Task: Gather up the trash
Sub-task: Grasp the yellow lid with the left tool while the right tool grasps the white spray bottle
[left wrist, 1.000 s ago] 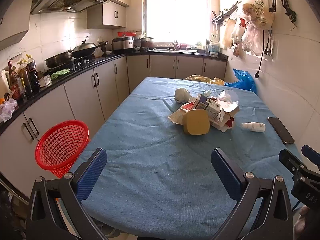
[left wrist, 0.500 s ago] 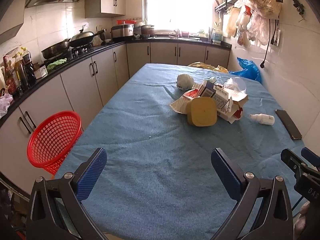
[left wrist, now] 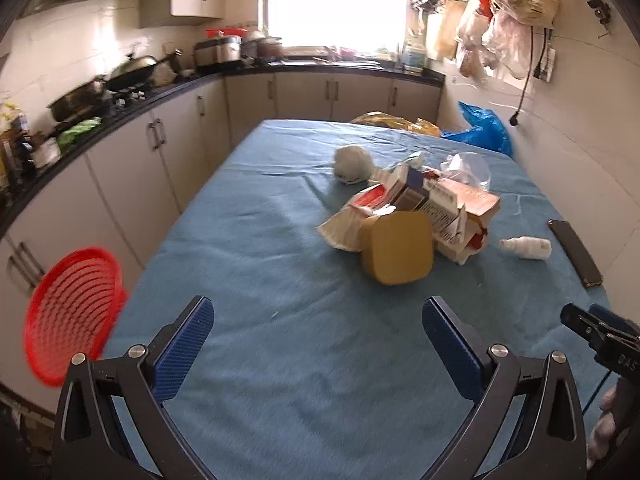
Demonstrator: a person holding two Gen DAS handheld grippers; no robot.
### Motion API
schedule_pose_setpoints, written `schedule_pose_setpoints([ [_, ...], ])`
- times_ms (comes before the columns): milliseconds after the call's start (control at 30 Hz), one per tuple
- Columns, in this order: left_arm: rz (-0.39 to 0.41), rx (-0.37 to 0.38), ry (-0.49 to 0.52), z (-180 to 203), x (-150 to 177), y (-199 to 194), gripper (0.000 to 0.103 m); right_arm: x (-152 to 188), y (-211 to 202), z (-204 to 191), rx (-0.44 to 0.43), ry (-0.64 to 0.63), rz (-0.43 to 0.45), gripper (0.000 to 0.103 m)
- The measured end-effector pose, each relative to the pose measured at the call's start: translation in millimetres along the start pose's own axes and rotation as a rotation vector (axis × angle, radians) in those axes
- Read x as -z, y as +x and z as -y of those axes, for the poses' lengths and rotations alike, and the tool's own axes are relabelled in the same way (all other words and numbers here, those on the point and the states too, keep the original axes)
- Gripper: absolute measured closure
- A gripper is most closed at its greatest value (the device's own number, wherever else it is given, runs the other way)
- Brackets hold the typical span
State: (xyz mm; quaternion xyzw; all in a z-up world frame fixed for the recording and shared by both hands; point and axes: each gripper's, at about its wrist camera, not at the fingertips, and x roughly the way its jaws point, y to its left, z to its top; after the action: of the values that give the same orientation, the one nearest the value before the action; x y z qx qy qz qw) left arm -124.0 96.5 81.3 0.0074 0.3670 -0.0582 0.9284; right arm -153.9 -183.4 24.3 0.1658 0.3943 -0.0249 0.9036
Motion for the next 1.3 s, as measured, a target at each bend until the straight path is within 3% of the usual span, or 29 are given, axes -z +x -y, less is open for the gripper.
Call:
schedule_pose_setpoints([
  [300, -0.084, 0.066, 0.002, 20.0, -29.9, 63.3, 0.000, -49.1, 55.5, 60.6, -0.095, 0.297, -0.102, 0.007],
  [667, -0.123, 0.091, 0.035, 49.8, -41.9, 111.5, 0.000, -88.1, 101.0, 35.8, 0.042, 0.261, -0.105, 0.007],
  [733, -0.137, 0.104, 0.045, 56.2, -40.9, 117.1, 0.006, -91.4, 107.2, 33.8, 0.085, 0.236, -0.103, 0.007],
  [767, -0.145, 0.109, 0.050, 59.0, -39.9, 119.5, 0.010, -92.5, 109.0, 32.4, 0.105, 0.222, -0.102, 0.010],
  [800, -0.158, 0.114, 0.056, 61.0, -38.2, 122.0, 0.025, -93.4, 110.1, 29.6, 0.139, 0.200, -0.098, 0.015],
  [833, -0.172, 0.112, 0.063, 63.0, -36.1, 124.6, 0.033, -93.8, 110.3, 29.7, 0.157, 0.190, -0.092, 0.028],
  [867, -0.174, 0.112, 0.064, 63.3, -34.5, 125.2, 0.033, -92.9, 109.1, 30.2, 0.164, 0.184, -0.083, 0.043],
  [933, -0.163, 0.120, 0.051, 60.5, -32.4, 121.5, 0.033, -89.9, 104.8, 34.9, 0.121, 0.198, -0.072, 0.051],
  [1067, -0.139, 0.157, 0.002, 50.4, -29.2, 106.3, 0.034, -82.8, 95.5, 43.1, 0.054, 0.227, -0.067, 0.060],
  [1300, -0.086, 0.191, -0.058, 30.3, -21.3, 63.7, 0.034, -68.2, 64.2, 31.4, 0.019, 0.186, -0.017, 0.062],
])
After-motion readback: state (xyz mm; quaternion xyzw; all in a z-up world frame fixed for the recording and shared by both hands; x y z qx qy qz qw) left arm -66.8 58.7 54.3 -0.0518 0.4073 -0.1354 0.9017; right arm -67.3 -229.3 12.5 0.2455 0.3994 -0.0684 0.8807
